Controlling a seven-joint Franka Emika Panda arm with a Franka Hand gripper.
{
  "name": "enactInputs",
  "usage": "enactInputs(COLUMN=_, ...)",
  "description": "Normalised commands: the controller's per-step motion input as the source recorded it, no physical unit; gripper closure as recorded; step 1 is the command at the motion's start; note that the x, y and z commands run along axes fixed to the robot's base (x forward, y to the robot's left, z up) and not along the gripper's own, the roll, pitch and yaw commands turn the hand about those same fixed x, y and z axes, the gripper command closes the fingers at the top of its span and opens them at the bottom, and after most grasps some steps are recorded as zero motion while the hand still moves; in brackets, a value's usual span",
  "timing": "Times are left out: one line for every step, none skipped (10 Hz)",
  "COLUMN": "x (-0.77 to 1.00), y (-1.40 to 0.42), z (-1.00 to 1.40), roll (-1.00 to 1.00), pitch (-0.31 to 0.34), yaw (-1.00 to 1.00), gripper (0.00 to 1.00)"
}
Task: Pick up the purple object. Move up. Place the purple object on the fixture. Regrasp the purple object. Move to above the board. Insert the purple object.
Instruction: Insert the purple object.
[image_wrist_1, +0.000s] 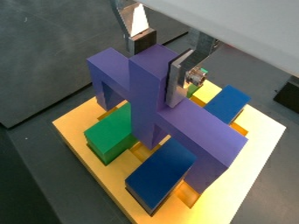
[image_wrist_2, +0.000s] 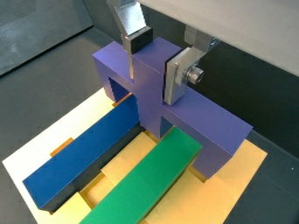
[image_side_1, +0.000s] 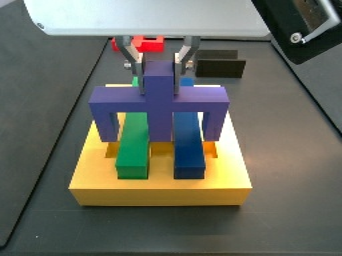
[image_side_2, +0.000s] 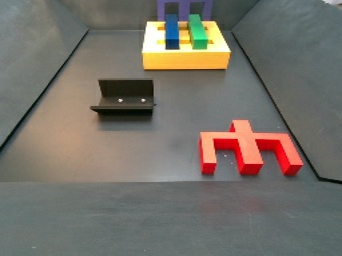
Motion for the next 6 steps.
enactInputs(x=0.07, y=-0.03, z=0.00, roll=0.00, pitch=-0.043, yaw=0.00, gripper=1.00)
enactInputs(x=0.07, y=-0.06, z=-0.04, roll=0.00, pitch=-0.060, yaw=0.00, gripper=1.00)
enactInputs(x=0.07, y=-0.08, z=-0.06, roll=0.00, pitch=-0.061, yaw=0.00, gripper=1.00)
enactInputs(x=0.07, y=-0.04, z=-0.06, roll=0.00, pitch=-0.053, yaw=0.00, gripper=1.00)
enactInputs(x=0.01, y=0.00, z=-0.05, roll=0.00, pitch=-0.053, yaw=0.00, gripper=1.00)
enactInputs(x=0.00, y=0.00, z=-0.12, roll=0.00, pitch=-0.091, yaw=0.00, gripper=1.00)
